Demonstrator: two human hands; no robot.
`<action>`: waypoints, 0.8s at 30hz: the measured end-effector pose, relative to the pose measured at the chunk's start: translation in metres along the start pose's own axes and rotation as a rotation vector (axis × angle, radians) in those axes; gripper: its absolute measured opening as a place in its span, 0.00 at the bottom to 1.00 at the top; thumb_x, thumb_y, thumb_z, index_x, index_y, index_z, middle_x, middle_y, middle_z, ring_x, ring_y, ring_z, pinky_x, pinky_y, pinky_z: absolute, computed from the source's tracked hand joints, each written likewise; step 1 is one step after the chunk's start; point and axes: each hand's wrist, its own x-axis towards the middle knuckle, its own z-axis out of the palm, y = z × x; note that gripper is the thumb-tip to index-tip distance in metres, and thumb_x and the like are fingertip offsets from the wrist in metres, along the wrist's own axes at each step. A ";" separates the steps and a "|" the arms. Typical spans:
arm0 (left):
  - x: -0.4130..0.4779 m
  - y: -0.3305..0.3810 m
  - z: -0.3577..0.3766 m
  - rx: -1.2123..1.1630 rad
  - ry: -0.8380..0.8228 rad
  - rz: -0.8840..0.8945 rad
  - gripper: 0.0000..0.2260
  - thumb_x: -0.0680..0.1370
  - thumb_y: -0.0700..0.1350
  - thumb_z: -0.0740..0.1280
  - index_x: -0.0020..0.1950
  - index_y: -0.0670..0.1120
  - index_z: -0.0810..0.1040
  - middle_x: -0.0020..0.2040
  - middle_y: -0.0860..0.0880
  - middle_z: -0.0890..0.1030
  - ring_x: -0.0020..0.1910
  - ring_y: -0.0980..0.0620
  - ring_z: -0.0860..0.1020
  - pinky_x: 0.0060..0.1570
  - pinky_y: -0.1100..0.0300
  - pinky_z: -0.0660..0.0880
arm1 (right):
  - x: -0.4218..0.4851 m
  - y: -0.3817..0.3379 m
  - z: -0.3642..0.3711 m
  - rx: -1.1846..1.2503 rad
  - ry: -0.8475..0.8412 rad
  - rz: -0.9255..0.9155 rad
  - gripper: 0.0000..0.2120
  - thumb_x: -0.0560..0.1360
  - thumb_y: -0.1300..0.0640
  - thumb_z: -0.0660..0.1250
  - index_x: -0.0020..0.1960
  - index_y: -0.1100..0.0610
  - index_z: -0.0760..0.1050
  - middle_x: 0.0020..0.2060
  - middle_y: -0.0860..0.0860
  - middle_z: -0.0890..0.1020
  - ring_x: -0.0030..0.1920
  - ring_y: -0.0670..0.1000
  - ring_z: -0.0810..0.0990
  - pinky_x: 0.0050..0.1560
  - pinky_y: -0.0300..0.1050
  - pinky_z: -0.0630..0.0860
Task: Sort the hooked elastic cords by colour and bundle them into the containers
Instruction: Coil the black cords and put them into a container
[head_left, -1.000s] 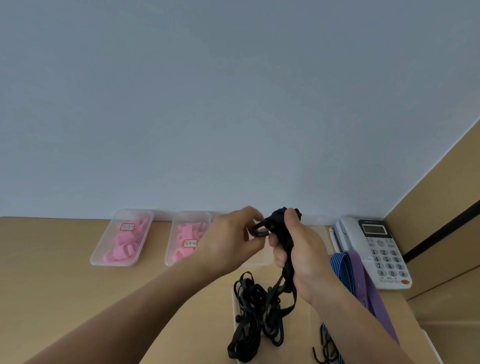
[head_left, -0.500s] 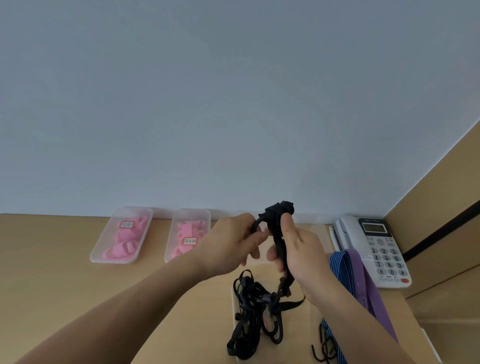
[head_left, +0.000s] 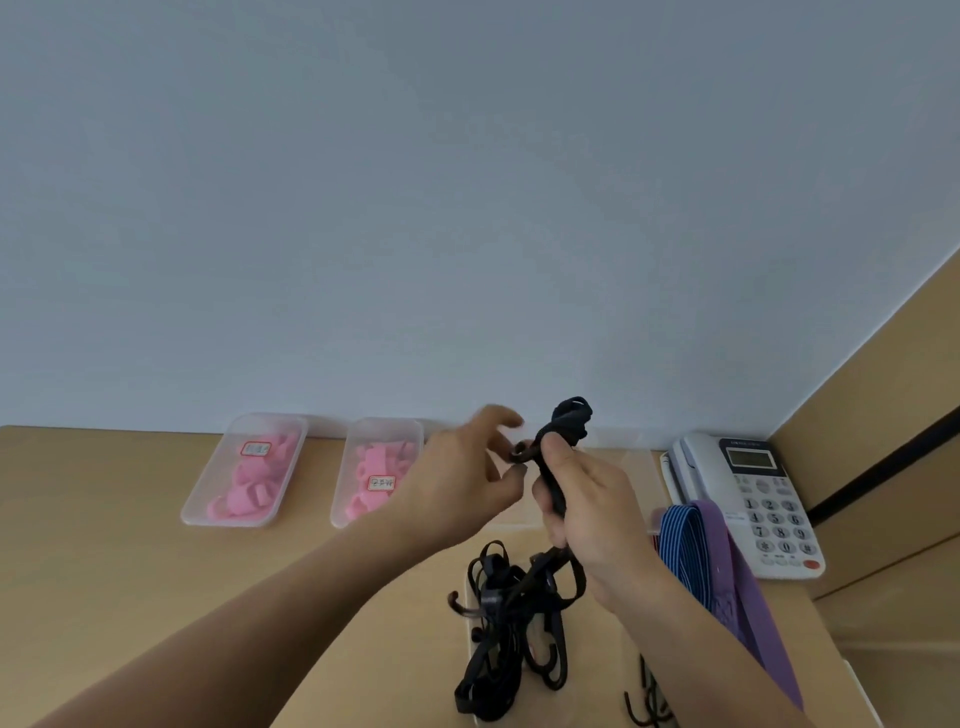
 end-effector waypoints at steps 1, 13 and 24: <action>0.000 0.003 -0.003 -0.243 -0.115 -0.200 0.14 0.73 0.45 0.69 0.57 0.47 0.74 0.45 0.54 0.82 0.35 0.58 0.80 0.37 0.64 0.75 | -0.002 0.001 -0.001 0.013 -0.011 -0.022 0.23 0.81 0.47 0.58 0.36 0.64 0.71 0.28 0.55 0.71 0.24 0.47 0.64 0.26 0.39 0.62; -0.003 -0.002 0.001 -0.409 -0.093 -0.200 0.05 0.77 0.44 0.71 0.51 0.47 0.84 0.38 0.58 0.83 0.35 0.62 0.78 0.36 0.69 0.71 | -0.004 0.009 -0.003 -0.072 -0.047 0.068 0.24 0.80 0.41 0.55 0.42 0.57 0.79 0.29 0.53 0.80 0.23 0.49 0.70 0.28 0.45 0.65; -0.005 -0.027 0.015 0.482 0.221 0.616 0.05 0.74 0.39 0.68 0.46 0.44 0.83 0.37 0.50 0.82 0.30 0.49 0.78 0.24 0.58 0.73 | 0.001 -0.001 -0.010 0.205 -0.124 0.344 0.34 0.75 0.32 0.55 0.54 0.63 0.79 0.38 0.62 0.83 0.26 0.52 0.72 0.26 0.42 0.67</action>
